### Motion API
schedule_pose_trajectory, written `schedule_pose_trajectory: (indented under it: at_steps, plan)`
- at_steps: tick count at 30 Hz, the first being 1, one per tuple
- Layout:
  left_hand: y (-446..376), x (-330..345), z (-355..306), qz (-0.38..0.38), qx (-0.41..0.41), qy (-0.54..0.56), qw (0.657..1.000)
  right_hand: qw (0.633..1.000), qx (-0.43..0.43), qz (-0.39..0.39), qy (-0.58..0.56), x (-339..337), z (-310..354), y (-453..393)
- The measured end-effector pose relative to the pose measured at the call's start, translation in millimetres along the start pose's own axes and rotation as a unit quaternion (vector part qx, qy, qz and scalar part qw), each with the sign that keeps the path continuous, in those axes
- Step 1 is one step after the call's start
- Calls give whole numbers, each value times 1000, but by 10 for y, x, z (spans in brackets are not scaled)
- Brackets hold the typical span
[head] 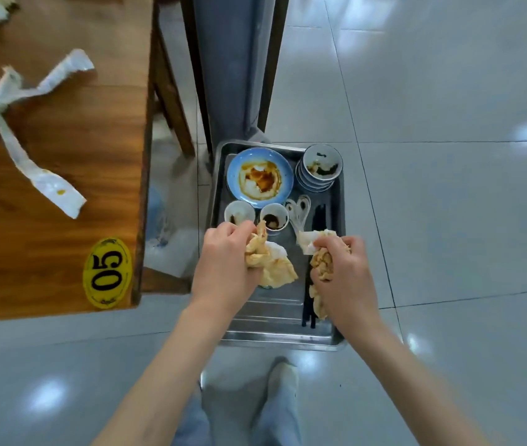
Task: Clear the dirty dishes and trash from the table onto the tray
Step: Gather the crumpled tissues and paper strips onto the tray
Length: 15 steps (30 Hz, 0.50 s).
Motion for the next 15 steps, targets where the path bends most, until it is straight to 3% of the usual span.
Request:
schedule_pose_trajectory:
  at_steps: [8, 15]
  plan:
    - [79, 872, 290, -26, -3, -10, 1000, 1000, -10, 15, 1, 772, -831, -189]
    - [21, 1252, 499, -34, 6, -15, 999, 999, 0, 31, 33, 1440, -1318, -345]
Point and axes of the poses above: each hand's wrist, its own y-axis away from the middle knuckle, its own x-axis out of the palm, z = x × y, the point moved 2 cm from there along -y, towards the middle knuckle, and after that the axes turned 8 degrees about -z, right-handed, at the moved point
